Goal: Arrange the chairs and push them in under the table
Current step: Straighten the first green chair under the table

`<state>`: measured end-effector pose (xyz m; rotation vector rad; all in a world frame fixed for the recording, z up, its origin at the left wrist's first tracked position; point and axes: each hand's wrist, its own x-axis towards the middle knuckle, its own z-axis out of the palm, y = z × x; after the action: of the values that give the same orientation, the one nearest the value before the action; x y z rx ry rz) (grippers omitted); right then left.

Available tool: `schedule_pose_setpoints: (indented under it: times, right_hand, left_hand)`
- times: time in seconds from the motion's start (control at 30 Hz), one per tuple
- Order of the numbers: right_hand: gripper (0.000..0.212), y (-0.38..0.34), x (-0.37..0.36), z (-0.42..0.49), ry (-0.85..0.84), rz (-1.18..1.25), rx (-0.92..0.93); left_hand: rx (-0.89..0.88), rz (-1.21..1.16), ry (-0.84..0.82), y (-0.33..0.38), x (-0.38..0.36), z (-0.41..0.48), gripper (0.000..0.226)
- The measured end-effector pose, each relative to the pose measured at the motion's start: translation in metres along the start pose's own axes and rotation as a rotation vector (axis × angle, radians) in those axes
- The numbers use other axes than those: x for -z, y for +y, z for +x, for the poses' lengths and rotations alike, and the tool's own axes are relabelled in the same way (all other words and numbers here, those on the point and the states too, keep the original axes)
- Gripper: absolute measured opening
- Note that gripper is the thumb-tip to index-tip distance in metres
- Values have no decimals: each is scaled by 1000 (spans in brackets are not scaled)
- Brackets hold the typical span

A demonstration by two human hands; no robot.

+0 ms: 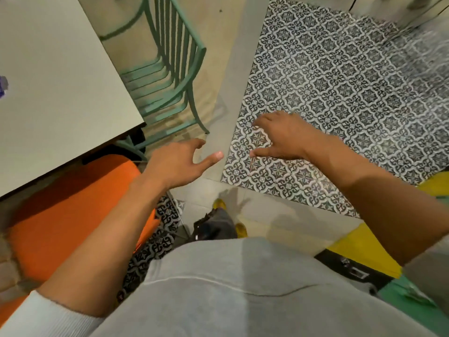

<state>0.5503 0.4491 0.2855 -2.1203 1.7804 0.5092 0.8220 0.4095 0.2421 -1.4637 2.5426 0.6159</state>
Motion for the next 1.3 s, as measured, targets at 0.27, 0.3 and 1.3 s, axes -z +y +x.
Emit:
schedule_pose_setpoints:
  times: [0.27, 0.3, 1.3]
  right_hand:
    - [77, 76, 79, 144, 103, -22, 97]
    - [74, 84, 93, 169, 106, -13, 100]
    - [67, 112, 293, 804, -103, -757, 1121]
  left_hand:
    - [99, -138, 101, -14, 28, 154, 94]
    - [124, -185, 123, -21, 33, 179, 91]
    - [1222, -764, 325, -91, 96, 580, 59]
